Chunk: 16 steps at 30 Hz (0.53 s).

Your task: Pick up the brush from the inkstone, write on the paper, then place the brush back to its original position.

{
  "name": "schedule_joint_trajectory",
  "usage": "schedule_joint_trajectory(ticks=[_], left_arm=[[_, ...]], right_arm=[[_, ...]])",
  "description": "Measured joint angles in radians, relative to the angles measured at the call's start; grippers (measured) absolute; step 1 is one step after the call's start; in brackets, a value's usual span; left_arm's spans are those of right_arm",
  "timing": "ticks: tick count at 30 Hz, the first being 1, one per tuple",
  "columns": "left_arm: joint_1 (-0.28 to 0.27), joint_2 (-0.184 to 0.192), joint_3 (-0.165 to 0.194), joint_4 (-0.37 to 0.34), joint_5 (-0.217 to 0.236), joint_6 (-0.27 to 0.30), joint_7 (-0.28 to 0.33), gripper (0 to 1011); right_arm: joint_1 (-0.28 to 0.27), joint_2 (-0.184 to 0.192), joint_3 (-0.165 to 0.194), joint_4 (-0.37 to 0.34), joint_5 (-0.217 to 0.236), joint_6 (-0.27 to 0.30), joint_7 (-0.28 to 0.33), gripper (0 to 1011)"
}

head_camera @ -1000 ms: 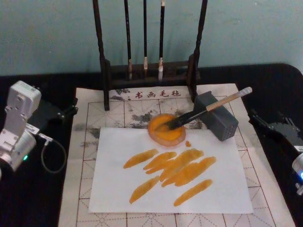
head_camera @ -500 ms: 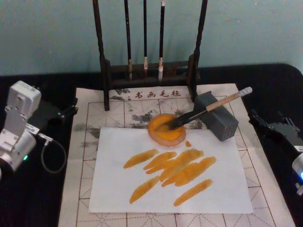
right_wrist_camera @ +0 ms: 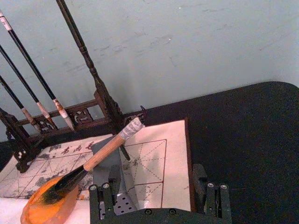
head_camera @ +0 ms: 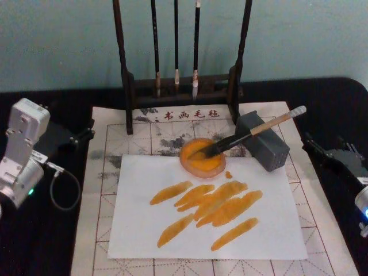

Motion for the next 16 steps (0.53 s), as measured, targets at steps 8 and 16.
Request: schedule_joint_trajectory(ticks=[8, 16], left_arm=[[0.0, 0.0, 0.0, 0.0, 0.0, 0.0, 0.0, 1001], [0.0, 0.0, 0.0, 0.0, 0.0, 0.0, 0.0, 1001]], right_arm=[[0.0, 0.0, 0.0, 0.0, 0.0, 0.0, 0.0, 1000], [0.0, 0.0, 0.0, 0.0, 0.0, 0.0, 0.0, 1000]])
